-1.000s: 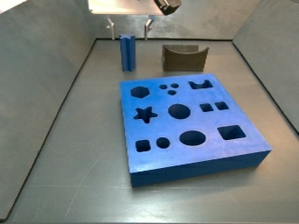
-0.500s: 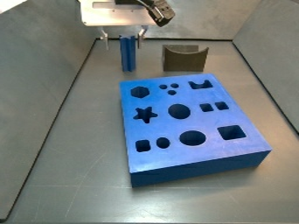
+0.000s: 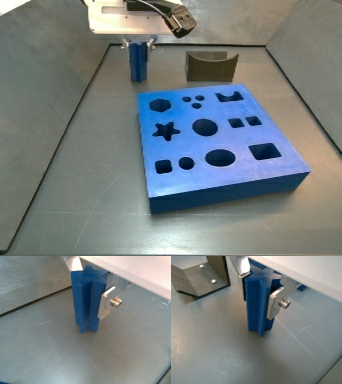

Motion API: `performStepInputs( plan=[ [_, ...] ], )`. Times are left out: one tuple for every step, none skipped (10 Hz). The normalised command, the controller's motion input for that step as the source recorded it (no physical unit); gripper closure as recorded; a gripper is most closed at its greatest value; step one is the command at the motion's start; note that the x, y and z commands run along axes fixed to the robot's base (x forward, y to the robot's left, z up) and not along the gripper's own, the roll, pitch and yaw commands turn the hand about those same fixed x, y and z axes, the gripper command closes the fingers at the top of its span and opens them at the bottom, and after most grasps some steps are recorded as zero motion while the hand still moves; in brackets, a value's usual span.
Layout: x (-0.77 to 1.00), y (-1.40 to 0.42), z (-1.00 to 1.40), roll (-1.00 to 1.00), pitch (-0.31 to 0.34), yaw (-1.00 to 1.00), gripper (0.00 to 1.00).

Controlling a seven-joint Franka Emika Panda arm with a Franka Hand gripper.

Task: Pick up the star object. Move up. Move to above the board. Insert the star object.
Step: Pick up the star object.

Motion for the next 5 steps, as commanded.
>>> performStepInputs(
  plan=[
    [0.0,0.0,0.0,0.0,0.0,0.0,1.0],
    [0.0,0.0,0.0,0.0,0.0,0.0,1.0],
    [0.0,0.0,0.0,0.0,0.0,0.0,1.0],
    [0.0,0.0,0.0,0.0,0.0,0.0,1.0],
    [0.0,0.0,0.0,0.0,0.0,0.0,1.0]
  ],
)
